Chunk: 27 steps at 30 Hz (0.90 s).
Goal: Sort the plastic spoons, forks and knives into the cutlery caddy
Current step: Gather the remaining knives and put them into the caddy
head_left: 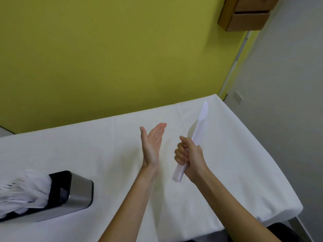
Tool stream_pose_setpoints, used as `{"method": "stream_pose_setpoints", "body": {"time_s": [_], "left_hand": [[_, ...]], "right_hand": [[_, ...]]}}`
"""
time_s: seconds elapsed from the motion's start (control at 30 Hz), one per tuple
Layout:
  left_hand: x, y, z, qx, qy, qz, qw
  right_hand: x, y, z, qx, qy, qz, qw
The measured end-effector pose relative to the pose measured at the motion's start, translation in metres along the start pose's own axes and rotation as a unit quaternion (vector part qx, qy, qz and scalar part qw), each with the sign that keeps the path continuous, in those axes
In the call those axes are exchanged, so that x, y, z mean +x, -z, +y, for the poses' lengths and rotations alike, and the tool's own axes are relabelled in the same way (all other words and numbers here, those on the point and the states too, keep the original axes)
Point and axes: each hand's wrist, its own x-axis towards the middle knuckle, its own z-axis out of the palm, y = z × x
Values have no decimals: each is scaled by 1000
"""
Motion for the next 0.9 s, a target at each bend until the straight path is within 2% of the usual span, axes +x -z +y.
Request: {"method": "stream_pose_setpoints", "body": {"time_s": [0.13,0.23,0.4,0.6,0.77,0.9], "left_hand": [[30,-7,43,104,-23,-100,989],[43,-15,59,168,-35,-157,972],[46,-20,57,210,-24,-174,962],[37,-23,44,251,43,-226,940],[37,-17,46,225,48,-206,951],[28,9,68,165,-31,-115,979]], "right_hand": [[-10,3,-1,-145,-89,-102,980],[-14,6,-3,-184,-155,-150,959],[-14,9,-4,-163,-216,-171,947],[-3,10,-11,-121,-225,-154,954],[4,11,-11,-135,-223,-141,955],[16,-4,-11,-114,-201,-122,965]]}}
